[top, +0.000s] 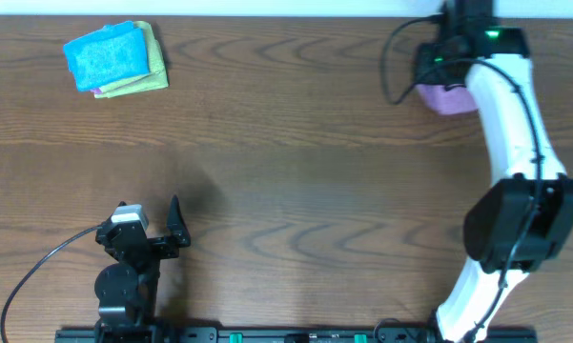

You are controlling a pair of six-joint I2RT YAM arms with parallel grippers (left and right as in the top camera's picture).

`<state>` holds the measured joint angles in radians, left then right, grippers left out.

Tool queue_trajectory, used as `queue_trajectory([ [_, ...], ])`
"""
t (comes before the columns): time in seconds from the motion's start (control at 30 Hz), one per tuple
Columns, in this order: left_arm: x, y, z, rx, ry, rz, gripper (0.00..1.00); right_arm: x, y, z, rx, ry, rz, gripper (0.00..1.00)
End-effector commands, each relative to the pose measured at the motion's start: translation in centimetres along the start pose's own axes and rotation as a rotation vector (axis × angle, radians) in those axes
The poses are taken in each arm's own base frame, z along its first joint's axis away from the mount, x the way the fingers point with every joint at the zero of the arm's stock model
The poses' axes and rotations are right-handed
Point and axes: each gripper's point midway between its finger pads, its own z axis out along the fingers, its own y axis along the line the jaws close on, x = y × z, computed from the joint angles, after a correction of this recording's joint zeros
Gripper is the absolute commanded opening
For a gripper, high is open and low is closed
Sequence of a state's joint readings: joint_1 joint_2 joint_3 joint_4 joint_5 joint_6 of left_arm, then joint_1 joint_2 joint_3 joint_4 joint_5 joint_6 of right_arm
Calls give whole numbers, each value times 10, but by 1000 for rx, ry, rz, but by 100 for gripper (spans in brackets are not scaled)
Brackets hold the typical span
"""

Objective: Fold the cloth
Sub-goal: 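Lift the purple cloth with the right gripper and drag it toward center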

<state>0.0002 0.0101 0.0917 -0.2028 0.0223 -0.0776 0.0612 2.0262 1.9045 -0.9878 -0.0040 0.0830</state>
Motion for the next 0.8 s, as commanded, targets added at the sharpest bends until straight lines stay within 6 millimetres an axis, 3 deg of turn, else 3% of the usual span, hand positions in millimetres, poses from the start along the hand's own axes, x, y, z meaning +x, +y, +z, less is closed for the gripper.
queue_trajectory([
  [0.0, 14, 4, 3, -15, 32, 7, 96, 8, 41, -5, -36, 14, -109, 1],
  [0.13, 14, 4, 3, -15, 32, 7, 95, 15, 88, -14, -75, 5, -221, 1],
  [0.2, 14, 4, 3, -15, 32, 7, 96, 14, 109, -29, -98, -26, -264, 1],
  [0.4, 14, 4, 3, -15, 32, 7, 96, 0, 153, -101, -165, -190, -416, 1],
  [0.53, 14, 4, 3, -15, 32, 7, 96, -13, 159, -158, -193, -314, -429, 1],
  [0.7, 14, 4, 3, -15, 32, 7, 95, -3, 146, -218, -202, -398, -441, 1],
  [0.77, 14, 4, 3, -15, 32, 7, 95, -1, 143, -231, -205, -422, -439, 1],
])
